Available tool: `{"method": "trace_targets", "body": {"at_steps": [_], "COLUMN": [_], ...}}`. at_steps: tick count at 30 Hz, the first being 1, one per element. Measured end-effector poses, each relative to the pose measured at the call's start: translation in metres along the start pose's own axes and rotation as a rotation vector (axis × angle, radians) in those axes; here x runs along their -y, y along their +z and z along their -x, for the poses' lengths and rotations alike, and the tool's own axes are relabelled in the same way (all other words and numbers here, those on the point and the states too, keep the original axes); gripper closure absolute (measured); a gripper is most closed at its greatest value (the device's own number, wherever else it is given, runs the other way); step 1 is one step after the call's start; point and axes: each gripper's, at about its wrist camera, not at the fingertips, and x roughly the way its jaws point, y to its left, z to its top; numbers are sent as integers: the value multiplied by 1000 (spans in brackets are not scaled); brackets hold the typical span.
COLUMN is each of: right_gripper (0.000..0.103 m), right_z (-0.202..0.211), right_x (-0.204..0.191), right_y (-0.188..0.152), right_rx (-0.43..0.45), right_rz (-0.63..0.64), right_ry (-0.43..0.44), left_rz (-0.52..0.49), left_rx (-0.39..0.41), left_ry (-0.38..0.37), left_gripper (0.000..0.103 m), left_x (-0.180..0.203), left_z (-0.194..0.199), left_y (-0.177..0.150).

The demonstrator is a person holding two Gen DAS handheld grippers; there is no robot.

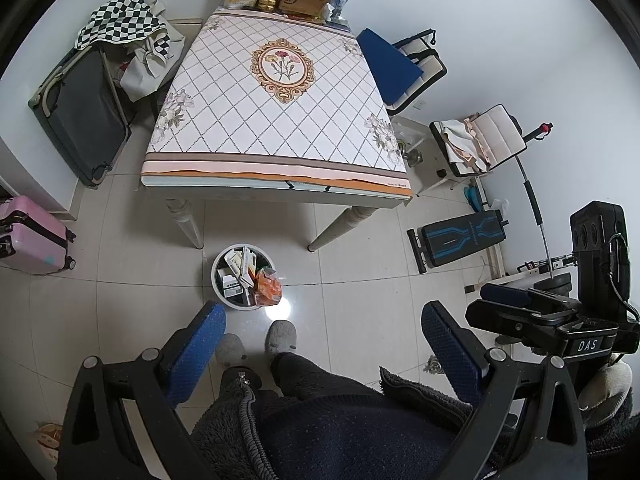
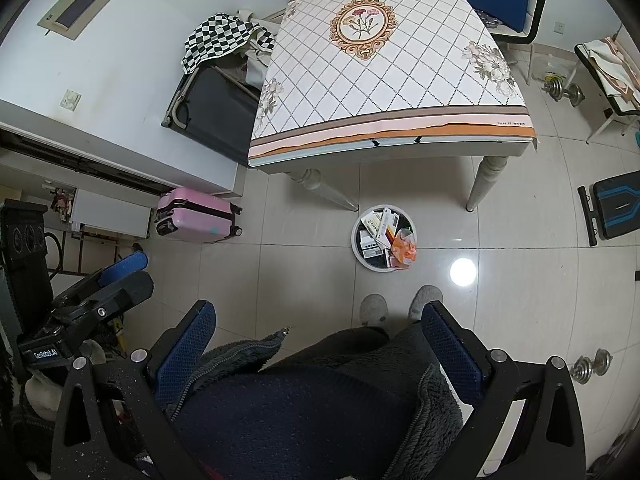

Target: Collect trash

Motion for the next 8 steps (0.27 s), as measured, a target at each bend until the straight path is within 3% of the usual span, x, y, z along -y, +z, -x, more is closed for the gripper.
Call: {"method": "trace_targets", "body": {"at_steps": [8], "right_gripper": [0], "right_z": [0], "right_x": [-1], "right_y": [0], "right_rx": [0], "right_rz": [3], "right_ry": [1], "left_rz": [-3], "left_rx": [2], "left_ry": [2], "left_gripper": [3], "left_x": [-2], "left_z": [3], "left_y": [-1]}}
